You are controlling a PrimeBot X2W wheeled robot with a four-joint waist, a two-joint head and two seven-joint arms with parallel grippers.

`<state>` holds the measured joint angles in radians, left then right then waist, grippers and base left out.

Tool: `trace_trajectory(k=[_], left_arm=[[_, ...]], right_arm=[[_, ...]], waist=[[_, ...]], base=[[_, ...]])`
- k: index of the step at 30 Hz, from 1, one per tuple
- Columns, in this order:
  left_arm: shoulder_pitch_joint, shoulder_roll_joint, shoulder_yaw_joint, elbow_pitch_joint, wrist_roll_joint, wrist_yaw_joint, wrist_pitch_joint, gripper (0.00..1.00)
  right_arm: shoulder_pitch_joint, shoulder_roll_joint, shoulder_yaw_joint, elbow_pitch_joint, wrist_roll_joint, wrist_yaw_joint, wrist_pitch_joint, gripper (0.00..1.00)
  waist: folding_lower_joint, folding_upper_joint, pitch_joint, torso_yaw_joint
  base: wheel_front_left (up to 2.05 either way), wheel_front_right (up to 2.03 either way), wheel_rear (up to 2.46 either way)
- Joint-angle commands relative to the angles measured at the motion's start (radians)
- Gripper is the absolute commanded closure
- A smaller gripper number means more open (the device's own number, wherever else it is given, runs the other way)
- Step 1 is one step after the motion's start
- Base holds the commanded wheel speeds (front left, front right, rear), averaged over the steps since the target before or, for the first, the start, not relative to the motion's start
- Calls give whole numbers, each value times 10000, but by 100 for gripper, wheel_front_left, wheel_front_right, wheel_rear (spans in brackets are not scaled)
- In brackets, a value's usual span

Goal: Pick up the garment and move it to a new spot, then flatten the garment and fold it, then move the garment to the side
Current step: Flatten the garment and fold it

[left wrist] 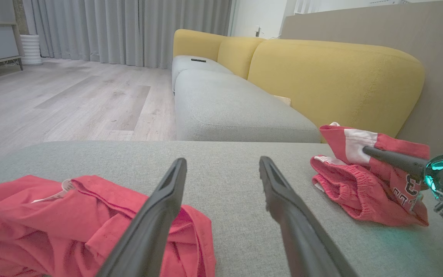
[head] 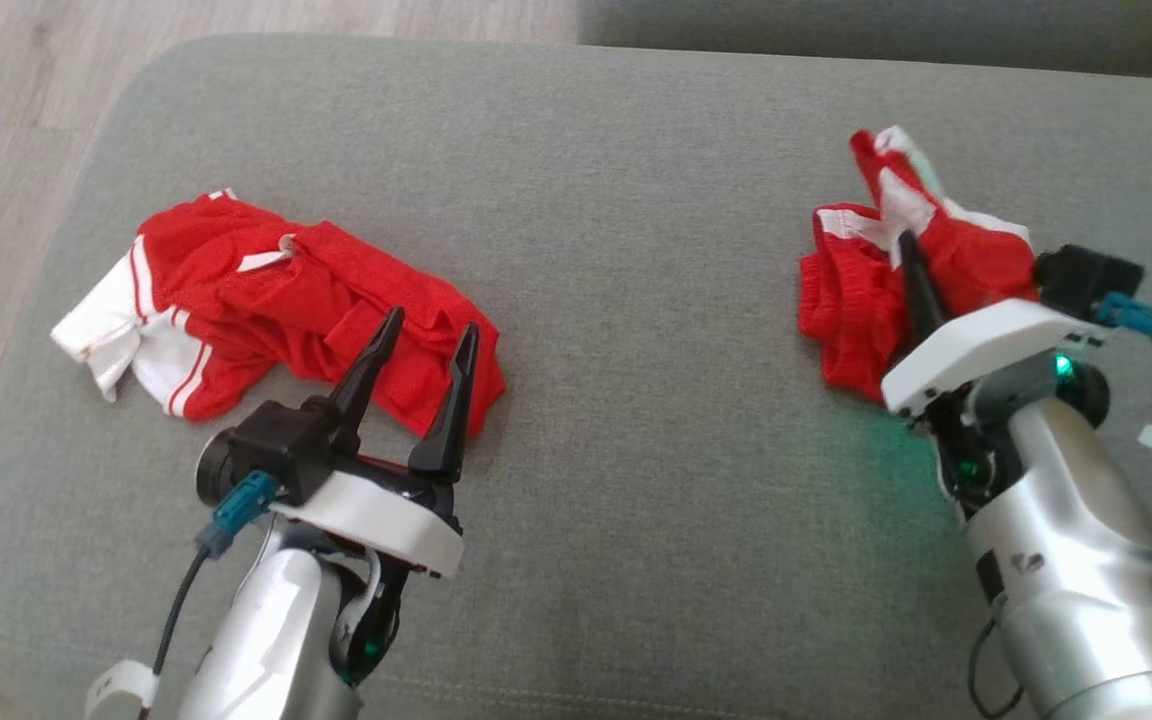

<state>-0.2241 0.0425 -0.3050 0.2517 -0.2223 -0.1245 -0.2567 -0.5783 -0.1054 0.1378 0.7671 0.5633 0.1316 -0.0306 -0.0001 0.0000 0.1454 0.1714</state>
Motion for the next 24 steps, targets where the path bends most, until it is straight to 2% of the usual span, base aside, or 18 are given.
trace_trajectory(k=[1,2,3,4,5,15,21,24], left_arm=[[-214,78,369,-336,-43,-61,-51,0],[-209,78,371,-329,-45,-61,-51,0],[-210,78,365,-325,-48,-61,-51,0],[-211,78,365,-319,-52,-61,-51,0],[-210,78,365,-311,-56,-61,-51,0],[-76,78,453,-212,-9,-59,-51,0],[-21,78,546,-184,40,-58,-51,0],[-23,78,612,-192,58,-58,-51,0]], right_arm=[[-84,134,312,-164,52,-9,-23,100],[-73,158,418,-26,52,-9,11,100],[-67,185,541,100,38,-9,40,94],[-58,218,650,210,36,-9,26,19],[-48,262,734,329,86,-9,37,0],[125,540,2238,1184,427,-9,-60,0],[346,548,3543,780,1687,-9,142,0],[301,549,4101,425,1938,-9,-27,0]], waist=[[1,0,20,59],[1,0,27,86],[1,0,40,113],[1,0,47,135],[1,0,47,150],[1,0,-147,-91],[1,0,-358,-543],[1,0,-436,-800]], base=[[0,0,0],[0,0,0],[0,0,0],[0,0,0],[0,0,0],[0,0,0],[0,0,0],[0,0,0]])
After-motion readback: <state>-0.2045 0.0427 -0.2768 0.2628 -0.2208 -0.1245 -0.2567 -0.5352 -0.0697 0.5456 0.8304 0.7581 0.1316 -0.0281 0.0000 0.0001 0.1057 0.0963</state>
